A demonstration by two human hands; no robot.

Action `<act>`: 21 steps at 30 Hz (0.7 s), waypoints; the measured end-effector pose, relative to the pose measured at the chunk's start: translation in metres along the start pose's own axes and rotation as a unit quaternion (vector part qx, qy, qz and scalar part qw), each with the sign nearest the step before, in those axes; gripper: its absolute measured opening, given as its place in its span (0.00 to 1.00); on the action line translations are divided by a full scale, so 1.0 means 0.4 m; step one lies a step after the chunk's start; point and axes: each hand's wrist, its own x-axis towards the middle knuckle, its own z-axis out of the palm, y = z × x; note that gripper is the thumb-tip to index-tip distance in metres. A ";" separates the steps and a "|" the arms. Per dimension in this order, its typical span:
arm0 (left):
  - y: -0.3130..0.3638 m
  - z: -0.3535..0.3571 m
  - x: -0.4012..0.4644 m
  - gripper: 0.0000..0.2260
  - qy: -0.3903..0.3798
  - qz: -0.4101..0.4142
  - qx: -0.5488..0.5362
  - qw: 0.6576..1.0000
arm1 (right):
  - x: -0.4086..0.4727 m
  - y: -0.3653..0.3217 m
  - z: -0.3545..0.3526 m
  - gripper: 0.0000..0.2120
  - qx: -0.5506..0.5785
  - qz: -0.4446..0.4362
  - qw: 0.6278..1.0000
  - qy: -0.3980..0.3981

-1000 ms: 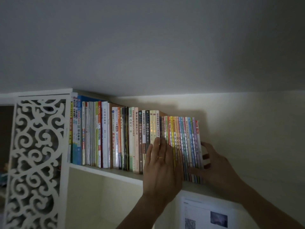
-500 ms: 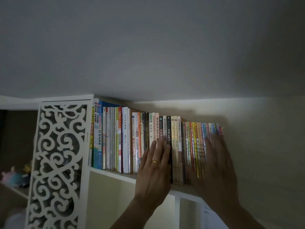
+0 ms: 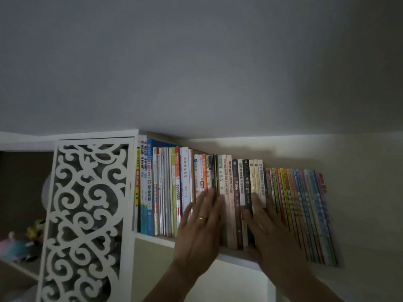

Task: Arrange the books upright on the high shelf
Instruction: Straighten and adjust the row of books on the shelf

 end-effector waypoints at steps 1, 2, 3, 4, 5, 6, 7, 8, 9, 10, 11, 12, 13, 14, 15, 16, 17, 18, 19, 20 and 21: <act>-0.030 0.001 -0.006 0.29 0.001 -0.039 -0.008 0.999 | -0.001 -0.006 0.004 0.47 -0.016 0.001 1.000 -0.007; -0.060 0.002 -0.013 0.30 -0.005 -0.066 -0.007 0.998 | -0.001 -0.013 0.005 0.46 -0.031 0.004 0.999 -0.011; -0.086 0.005 -0.021 0.31 -0.008 -0.072 0.002 0.997 | 0.000 -0.020 0.004 0.45 -0.040 0.009 0.999 -0.015; -0.106 0.006 -0.027 0.32 -0.008 -0.063 0.013 0.998 | 0.002 -0.029 -0.001 0.43 -0.047 0.017 0.999 -0.014; -0.121 0.006 -0.031 0.33 -0.010 -0.050 0.019 0.998 | 0.006 -0.041 -0.007 0.42 -0.048 0.022 0.999 -0.004; -0.131 0.005 -0.033 0.33 -0.014 -0.039 0.019 0.999 | 0.015 -0.058 -0.011 0.41 -0.044 0.017 0.999 0.011; -0.145 0.008 -0.036 0.34 -0.016 -0.027 0.021 0.999 | 0.031 -0.079 -0.012 0.41 -0.037 0.001 0.999 0.024; -0.161 0.011 -0.038 0.33 -0.014 -0.015 0.024 1.000 | 0.053 -0.103 -0.010 0.41 -0.033 -0.022 0.999 0.033; -0.181 0.016 -0.043 0.33 -0.012 -0.003 0.029 0.999 | 0.080 -0.125 -0.003 0.41 -0.036 -0.045 0.998 0.038; -0.205 0.022 -0.049 0.32 -0.013 0.010 0.036 0.999 | 0.111 -0.143 0.006 0.40 -0.042 -0.060 0.997 0.039; -0.232 0.029 -0.055 0.32 -0.016 0.025 0.045 0.999 | 0.140 -0.156 0.017 0.40 -0.046 -0.065 0.996 0.039; -0.256 0.038 -0.058 0.32 -0.020 0.039 0.057 0.997 | 0.165 -0.163 0.031 0.39 -0.047 -0.061 0.996 0.037; -0.279 0.050 -0.057 0.32 -0.024 0.055 0.071 0.996 | 0.185 -0.164 0.048 0.40 -0.048 -0.054 0.997 0.033; -0.298 0.060 -0.054 0.33 -0.026 0.067 0.082 0.994 | 0.198 -0.164 0.060 0.40 -0.052 -0.048 0.997 0.026; -0.311 0.066 -0.049 0.33 -0.024 0.073 0.088 0.993 | 0.202 -0.165 0.074 0.41 -0.056 -0.047 0.997 0.021; -0.321 0.069 -0.044 0.33 -0.016 0.077 0.092 0.993 | 0.204 -0.168 0.083 0.41 -0.058 -0.051 0.997 0.027; -0.326 0.071 -0.039 0.33 -0.005 0.078 0.093 0.993 | 0.204 -0.171 0.087 0.40 -0.061 -0.052 0.996 0.033; -0.329 0.069 -0.038 0.33 -0.002 0.079 0.093 0.992 | 0.206 -0.173 0.083 0.40 -0.066 -0.049 0.996 0.031; -0.329 0.063 -0.041 0.32 -0.004 0.082 0.093 0.992 | 0.206 -0.176 0.076 0.40 -0.073 -0.044 0.996 0.029; -0.327 0.056 -0.046 0.32 -0.007 0.084 0.092 0.992 | 0.204 -0.180 0.068 0.40 -0.078 -0.037 0.996 0.027; -0.326 0.053 -0.049 0.32 -0.005 0.085 0.091 0.992 | 0.201 -0.184 0.060 0.40 -0.085 -0.036 0.995 0.029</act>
